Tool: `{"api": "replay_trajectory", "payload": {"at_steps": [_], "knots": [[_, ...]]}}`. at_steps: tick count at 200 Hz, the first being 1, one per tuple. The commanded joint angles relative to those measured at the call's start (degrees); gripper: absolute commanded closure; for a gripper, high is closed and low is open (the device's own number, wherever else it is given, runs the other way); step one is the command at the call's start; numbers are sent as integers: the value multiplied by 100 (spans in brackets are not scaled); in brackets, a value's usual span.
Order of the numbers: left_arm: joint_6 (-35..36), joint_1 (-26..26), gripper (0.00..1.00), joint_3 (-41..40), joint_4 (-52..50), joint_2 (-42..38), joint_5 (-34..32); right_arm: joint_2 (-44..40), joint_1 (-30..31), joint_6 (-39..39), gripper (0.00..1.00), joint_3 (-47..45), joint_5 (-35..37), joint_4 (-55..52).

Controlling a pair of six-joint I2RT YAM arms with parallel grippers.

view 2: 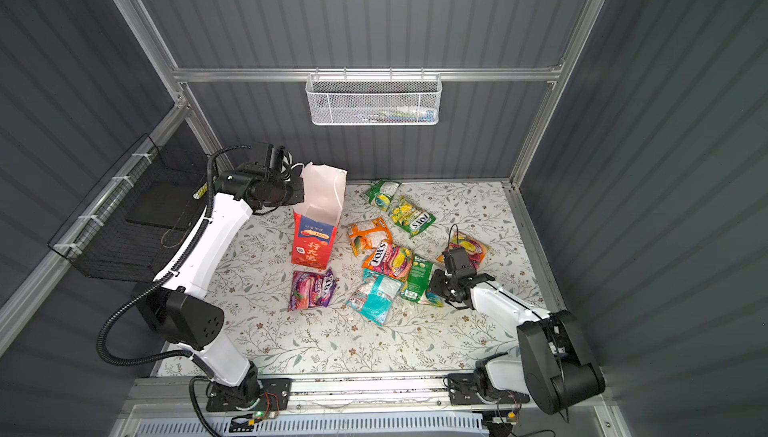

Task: Place the snacks into the paper bag
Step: Pick up the snack from the middle-right of the table.

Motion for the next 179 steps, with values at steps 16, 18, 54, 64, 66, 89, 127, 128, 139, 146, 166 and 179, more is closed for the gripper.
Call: {"api": "replay_trajectory", "payload": {"at_steps": [16, 18, 54, 64, 66, 89, 127, 128, 139, 146, 166, 179], "knots": [[-25, -12, 100, -129, 204, -243, 279, -47, 32, -30, 84, -10, -163, 59], [-25, -9, 100, -137, 210, -250, 283, -66, 32, -27, 85, -23, -161, 62], [-38, -15, 100, -207, 242, -349, 261, -642, 32, 30, 100, -60, -314, -51], [-35, -9, 100, -216, 241, -368, 200, -851, 32, 45, 100, -37, -347, -154], [-34, -8, 100, -214, 241, -369, 186, -889, 32, 45, 100, -27, -352, -178], [-25, -8, 100, -245, 270, -356, 58, -1476, 32, 10, 100, 32, -481, -452], [-70, -7, 100, -232, 249, -305, 201, -2541, 32, -30, 100, 195, -505, -1118], [-70, -8, 100, -234, 250, -311, 207, -2570, 32, -32, 100, 204, -508, -1137], [-73, -8, 100, -230, 259, -325, 215, -2871, 30, -34, 100, 350, -539, -1408], [-74, -8, 100, -235, 257, -325, 174, -3051, 41, -30, 100, 474, -539, -1542], [-70, -8, 100, -245, 251, -334, 125, -3415, 104, -109, 100, 947, -485, -1897], [-75, -8, 100, -253, 265, -329, 171, -3462, 209, -221, 100, 1301, -429, -2091]]}}
